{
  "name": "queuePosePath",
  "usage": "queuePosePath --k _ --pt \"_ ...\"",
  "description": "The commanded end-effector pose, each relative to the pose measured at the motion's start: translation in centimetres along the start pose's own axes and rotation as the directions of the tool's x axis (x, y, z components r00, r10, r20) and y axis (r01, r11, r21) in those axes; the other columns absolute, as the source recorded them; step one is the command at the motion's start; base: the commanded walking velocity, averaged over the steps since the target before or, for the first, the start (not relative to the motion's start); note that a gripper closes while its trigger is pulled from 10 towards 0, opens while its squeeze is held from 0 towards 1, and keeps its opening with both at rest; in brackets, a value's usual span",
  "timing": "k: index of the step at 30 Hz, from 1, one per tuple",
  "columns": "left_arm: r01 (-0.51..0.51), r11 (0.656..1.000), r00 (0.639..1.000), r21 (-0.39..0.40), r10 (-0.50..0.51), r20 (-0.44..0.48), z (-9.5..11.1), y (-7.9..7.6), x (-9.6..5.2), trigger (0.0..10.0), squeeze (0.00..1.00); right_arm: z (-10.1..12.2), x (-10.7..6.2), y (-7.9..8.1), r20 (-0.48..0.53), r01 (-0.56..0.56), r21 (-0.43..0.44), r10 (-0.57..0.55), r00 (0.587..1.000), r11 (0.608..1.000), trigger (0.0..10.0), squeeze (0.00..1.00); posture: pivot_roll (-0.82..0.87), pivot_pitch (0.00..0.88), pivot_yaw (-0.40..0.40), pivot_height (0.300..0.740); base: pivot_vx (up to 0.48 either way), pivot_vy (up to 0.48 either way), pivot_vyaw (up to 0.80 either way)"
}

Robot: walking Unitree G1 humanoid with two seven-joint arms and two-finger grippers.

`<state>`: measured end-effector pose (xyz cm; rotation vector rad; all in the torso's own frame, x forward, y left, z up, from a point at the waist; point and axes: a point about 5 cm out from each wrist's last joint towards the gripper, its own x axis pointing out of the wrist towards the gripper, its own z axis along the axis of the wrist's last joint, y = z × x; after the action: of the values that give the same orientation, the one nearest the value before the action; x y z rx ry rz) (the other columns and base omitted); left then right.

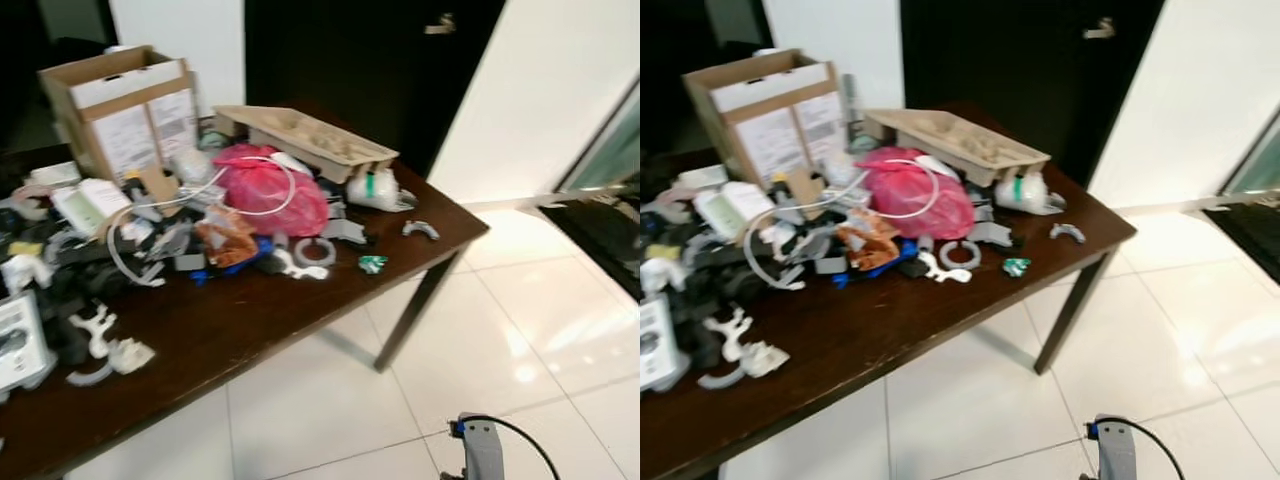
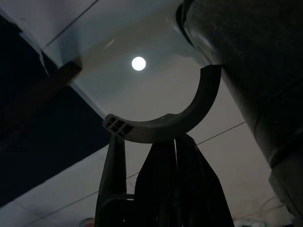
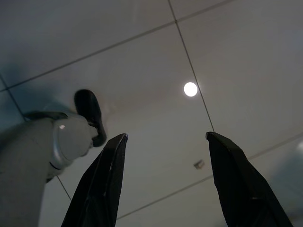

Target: Picking trash to rubbish bin

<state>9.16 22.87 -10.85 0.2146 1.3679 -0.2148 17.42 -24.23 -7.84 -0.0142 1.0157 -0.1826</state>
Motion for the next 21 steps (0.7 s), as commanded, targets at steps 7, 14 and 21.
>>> queuePosePath --k 7,14,21 --pt "0.017 1.0 0.993 0.006 -0.018 0.115 2.9 -1.5 0.3 10.0 0.0 -1.9 -0.3 -1.2 -0.073 0.062 -0.084 -0.068 0.995 0.995 10.0 0.0 0.07 0.086 -0.063 0.74 0.0 0.0 -0.79" --pt "0.028 0.999 0.995 0.016 -0.029 0.093 2.1 -1.9 0.4 10.0 0.0 -2.3 -0.4 -1.5 -0.089 0.07 -0.1 -0.078 0.993 0.993 10.0 0.0 0.06 0.089 -0.062 0.74 0.0 0.0 -0.79" --pt "0.031 0.998 0.996 0.048 -0.035 0.08 1.7 -2.2 0.5 10.0 0.0 -2.6 -0.5 -1.6 -0.102 0.077 -0.118 -0.089 0.991 0.99 10.0 0.0 0.06 0.089 -0.059 0.74 0.0 0.0 -0.79"
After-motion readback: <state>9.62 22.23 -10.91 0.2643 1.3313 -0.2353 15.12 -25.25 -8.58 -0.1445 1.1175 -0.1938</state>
